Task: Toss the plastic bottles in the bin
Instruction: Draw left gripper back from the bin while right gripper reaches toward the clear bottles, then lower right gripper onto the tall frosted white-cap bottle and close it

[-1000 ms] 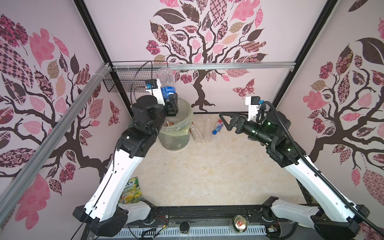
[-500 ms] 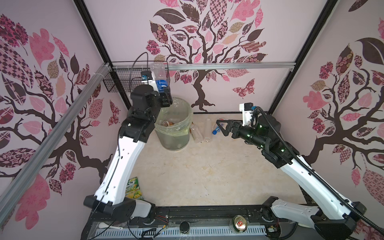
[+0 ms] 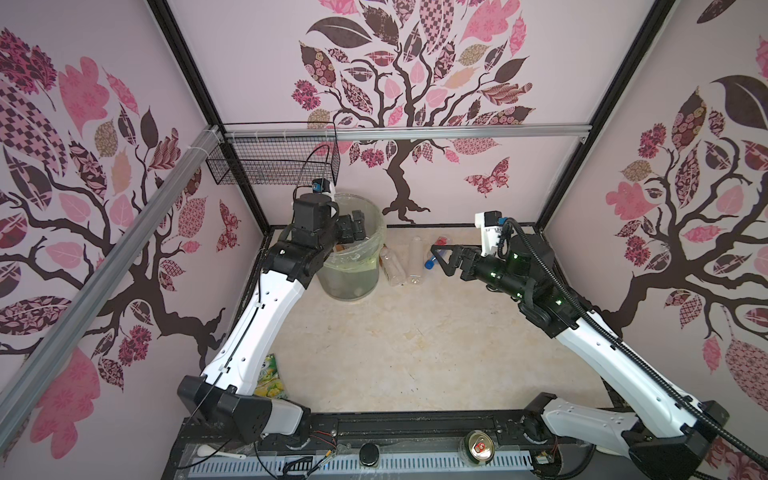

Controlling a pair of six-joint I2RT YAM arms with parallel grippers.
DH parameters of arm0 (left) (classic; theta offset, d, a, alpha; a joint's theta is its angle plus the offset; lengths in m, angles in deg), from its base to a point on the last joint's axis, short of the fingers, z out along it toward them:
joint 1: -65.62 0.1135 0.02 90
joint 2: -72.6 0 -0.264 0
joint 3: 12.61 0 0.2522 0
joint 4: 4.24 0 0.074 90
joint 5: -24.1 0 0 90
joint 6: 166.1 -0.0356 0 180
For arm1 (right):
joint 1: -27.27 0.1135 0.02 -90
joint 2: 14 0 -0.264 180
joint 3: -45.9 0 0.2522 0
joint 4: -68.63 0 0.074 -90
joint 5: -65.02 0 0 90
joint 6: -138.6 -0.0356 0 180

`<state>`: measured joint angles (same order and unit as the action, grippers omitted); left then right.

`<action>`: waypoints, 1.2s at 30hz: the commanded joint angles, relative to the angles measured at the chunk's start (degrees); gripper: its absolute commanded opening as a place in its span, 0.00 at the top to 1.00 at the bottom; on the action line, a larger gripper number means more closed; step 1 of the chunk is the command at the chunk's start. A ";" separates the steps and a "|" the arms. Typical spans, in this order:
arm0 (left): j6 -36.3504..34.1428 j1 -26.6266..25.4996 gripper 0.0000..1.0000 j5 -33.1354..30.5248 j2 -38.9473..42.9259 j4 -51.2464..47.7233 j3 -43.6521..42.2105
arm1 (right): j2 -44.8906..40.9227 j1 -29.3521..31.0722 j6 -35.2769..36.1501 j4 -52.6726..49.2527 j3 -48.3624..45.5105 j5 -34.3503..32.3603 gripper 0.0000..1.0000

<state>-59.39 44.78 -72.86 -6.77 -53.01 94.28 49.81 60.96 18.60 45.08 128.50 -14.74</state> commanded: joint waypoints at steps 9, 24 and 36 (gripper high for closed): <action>-1.05 -9.24 0.02 -2.18 3.58 1.94 -0.85 | 5.48 -0.10 2.34 0.83 -2.66 -6.37 0.00; 10.21 -16.95 0.02 2.64 14.45 13.60 -24.58 | 30.93 -7.42 2.67 7.24 -0.55 -6.21 0.01; 16.59 -17.04 0.02 7.01 15.99 19.88 -38.06 | 50.45 -7.12 1.80 6.53 12.11 -5.85 0.09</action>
<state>-44.28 27.80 -66.98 7.96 -36.53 58.34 96.82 53.46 20.26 51.44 136.50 -20.27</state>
